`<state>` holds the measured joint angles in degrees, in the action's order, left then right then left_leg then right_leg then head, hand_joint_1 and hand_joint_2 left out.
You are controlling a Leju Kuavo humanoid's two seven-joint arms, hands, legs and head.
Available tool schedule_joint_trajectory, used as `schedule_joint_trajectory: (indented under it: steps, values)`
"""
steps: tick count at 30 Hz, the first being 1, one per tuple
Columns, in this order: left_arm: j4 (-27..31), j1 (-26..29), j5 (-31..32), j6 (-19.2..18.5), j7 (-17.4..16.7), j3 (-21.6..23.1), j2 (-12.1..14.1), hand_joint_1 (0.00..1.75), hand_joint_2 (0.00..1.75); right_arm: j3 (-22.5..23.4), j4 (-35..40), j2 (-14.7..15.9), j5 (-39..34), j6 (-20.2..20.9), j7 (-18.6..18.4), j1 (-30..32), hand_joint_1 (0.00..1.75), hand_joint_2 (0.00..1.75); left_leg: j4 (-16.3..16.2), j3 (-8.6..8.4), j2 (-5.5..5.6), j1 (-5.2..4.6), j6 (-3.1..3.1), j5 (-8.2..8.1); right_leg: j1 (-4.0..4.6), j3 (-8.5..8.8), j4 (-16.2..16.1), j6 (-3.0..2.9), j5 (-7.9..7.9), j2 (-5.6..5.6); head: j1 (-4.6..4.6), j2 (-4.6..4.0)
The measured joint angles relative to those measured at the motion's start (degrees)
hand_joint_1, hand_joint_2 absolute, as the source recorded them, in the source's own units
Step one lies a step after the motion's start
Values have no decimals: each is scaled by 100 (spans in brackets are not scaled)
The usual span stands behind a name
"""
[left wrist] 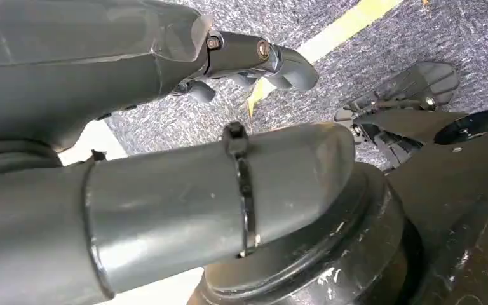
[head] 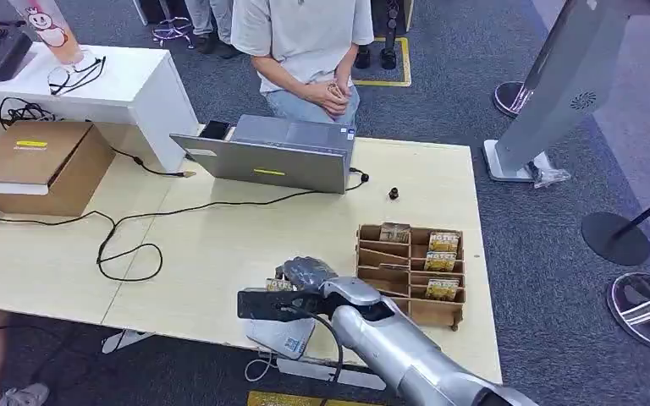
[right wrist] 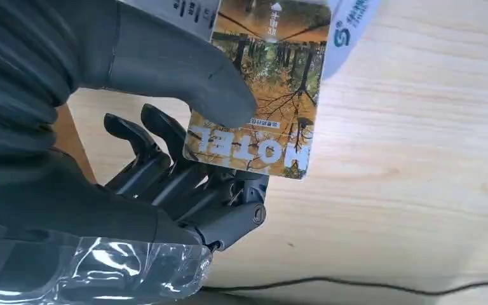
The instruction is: Pass the card to the sensor for recognition and then transmit it.
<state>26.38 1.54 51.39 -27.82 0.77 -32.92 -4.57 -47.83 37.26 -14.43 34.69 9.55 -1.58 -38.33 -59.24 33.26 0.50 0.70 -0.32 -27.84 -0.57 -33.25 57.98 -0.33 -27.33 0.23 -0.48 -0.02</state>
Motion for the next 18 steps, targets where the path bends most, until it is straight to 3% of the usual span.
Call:
schedule_joint_trajectory:
  steps: [18]
  values:
    - [17, 54, -98, 127, 109, 59, 37, 0, 0, 711, 1583, 466, -494, -455, 573, 497, 175, 175, 0, 0, 1, 0, 0, 0, 0, 0, 0, 0, 0, 0, 0, 0]
